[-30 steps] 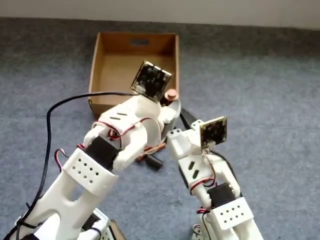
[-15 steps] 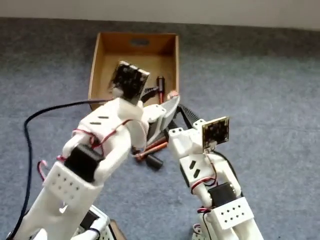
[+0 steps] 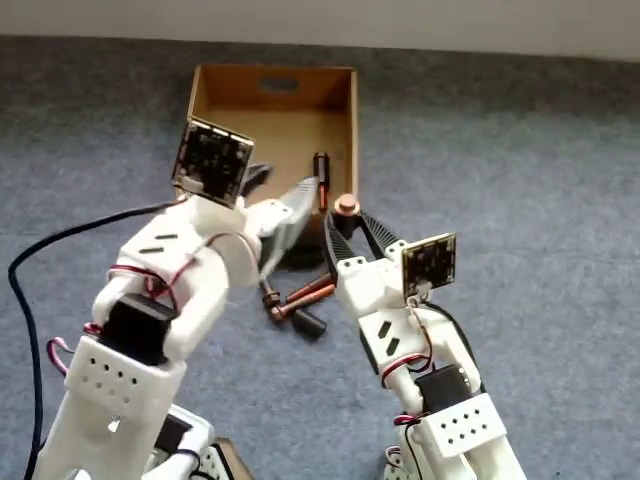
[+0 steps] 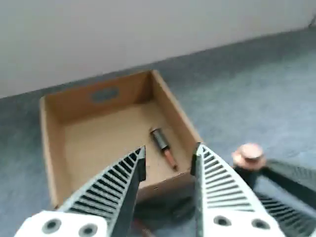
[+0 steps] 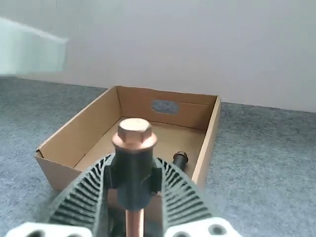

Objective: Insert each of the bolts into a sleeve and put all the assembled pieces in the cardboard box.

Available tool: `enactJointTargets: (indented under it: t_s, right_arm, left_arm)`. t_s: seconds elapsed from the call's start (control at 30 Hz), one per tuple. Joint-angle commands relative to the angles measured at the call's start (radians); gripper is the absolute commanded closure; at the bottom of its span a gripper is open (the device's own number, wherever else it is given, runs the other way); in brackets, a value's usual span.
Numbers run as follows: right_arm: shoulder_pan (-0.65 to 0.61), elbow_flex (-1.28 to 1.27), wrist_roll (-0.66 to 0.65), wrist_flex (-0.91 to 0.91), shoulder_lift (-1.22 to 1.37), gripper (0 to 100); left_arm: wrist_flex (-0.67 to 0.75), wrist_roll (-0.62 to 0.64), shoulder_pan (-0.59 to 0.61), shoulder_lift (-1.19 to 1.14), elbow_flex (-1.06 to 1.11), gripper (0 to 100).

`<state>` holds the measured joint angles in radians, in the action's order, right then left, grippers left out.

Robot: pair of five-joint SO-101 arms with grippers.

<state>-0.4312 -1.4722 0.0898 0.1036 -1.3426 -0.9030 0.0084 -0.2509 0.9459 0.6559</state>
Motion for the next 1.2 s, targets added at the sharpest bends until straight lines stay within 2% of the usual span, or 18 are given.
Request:
enactJointTargets:
  t_s: [0.0, 0.03, 0.17, 0.4, 0.47, 0.63, 0.87, 1.0, 1.17]
  right_arm:
    - [0.031, 0.035, 0.008, 0.056, -0.013, 99.3]
    - [0.05, 0.056, 0.008, 0.088, -0.015, 99.3]
    - [0.111, 0.154, 0.008, 0.249, -0.012, 99.3]
    - [0.179, 0.377, 0.008, 0.394, -0.008, 99.3]
    - [0.182, 0.467, 0.008, 0.455, 0.024, 99.3]
    - [0.177, 0.731, 0.008, 0.599, 0.292, 99.3]
    - [0.137, 1.047, 0.008, 0.697, 0.737, 99.3]
    - [0.056, 1.185, 0.014, 0.697, 0.923, 99.3]
    - [-0.028, 1.345, 0.009, 0.697, 1.113, 99.3]
  left_arm:
    - [-0.066, -0.054, 0.193, -0.001, 0.081, 95]
    - [-0.078, -0.052, 0.251, -0.001, 0.12, 99]
    - [-0.072, -0.055, 0.39, -0.007, 0.282, 97]
    - [-0.063, -0.057, 0.406, -0.007, 0.464, 98]
    - [0.005, -0.057, 0.404, -0.007, 0.529, 98]
    - [0.18, -0.057, 0.409, -0.005, 0.691, 97]
    - [0.245, -0.058, 0.404, -0.007, 0.753, 97]
    - [0.33, -0.058, 0.404, -0.007, 0.799, 97]
    - [0.331, -0.058, 0.404, -0.007, 0.799, 97]
